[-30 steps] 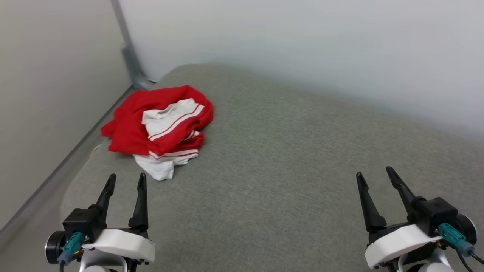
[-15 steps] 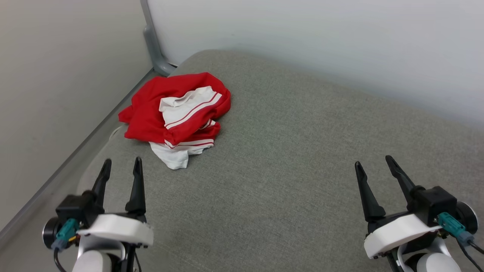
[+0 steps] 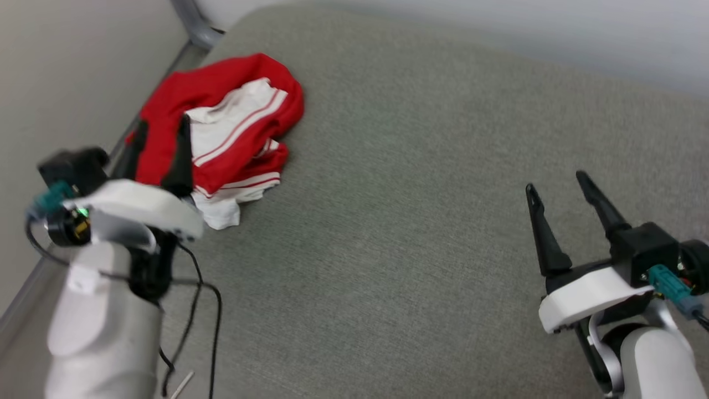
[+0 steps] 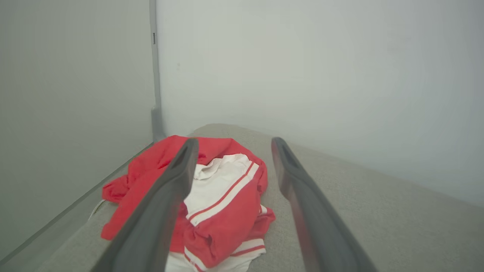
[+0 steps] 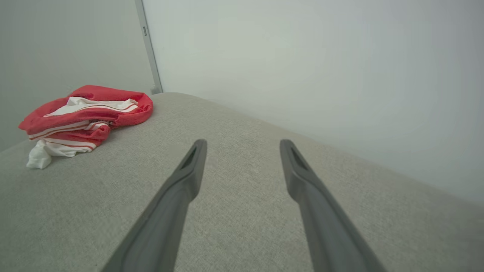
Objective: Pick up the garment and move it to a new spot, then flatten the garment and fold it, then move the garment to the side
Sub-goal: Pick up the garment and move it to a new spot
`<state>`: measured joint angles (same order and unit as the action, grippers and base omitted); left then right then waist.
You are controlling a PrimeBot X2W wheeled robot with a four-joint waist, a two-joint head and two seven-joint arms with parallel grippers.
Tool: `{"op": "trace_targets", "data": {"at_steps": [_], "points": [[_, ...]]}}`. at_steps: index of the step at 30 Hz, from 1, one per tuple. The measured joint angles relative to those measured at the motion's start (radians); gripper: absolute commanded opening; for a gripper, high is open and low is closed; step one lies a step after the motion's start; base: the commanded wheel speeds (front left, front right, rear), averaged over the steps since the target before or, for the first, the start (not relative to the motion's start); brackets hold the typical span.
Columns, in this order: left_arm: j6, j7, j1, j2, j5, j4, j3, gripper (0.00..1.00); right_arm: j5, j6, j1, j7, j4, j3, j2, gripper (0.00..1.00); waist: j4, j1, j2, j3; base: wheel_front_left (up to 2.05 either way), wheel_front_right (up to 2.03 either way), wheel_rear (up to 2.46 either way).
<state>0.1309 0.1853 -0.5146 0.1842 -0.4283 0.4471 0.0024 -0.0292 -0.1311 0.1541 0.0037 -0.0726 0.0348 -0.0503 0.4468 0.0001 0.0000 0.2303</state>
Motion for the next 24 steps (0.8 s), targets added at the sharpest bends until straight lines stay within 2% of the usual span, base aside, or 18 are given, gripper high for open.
{"op": "trace_targets", "data": {"at_steps": [5,11,16,20,24], "points": [[0.000,-0.146,-0.151,0.074,-0.102,0.110,-0.017,1.00,-0.035,0.000,0.044,0.023,-0.037,-0.005,0.000,1.00,-0.040,0.0001,0.0000,0.093,0.00,0.00,0.00],[0.001,-0.373,-0.283,0.179,-0.181,0.261,-0.039,1.00,-0.055,0.000,0.074,0.031,-0.064,-0.017,0.000,1.00,-0.102,0.0001,0.0000,0.185,0.00,0.00,0.00],[0.001,-0.580,-0.340,0.229,-0.274,0.374,-0.067,1.00,-0.059,0.000,0.088,0.030,-0.070,-0.015,0.000,1.00,-0.152,0.0001,0.0000,0.242,0.00,0.00,0.00],[0.001,-0.689,-0.381,0.275,-0.316,0.460,-0.070,1.00,-0.059,0.000,0.099,0.026,-0.076,-0.014,0.000,1.00,-0.181,0.0001,0.0000,0.280,0.00,0.00,0.00],[0.001,-0.788,-0.422,0.297,-0.324,0.526,-0.095,1.00,-0.060,0.000,0.105,0.026,-0.080,-0.018,0.000,1.00,-0.201,0.0000,0.0000,0.308,0.00,0.00,0.00]]}}
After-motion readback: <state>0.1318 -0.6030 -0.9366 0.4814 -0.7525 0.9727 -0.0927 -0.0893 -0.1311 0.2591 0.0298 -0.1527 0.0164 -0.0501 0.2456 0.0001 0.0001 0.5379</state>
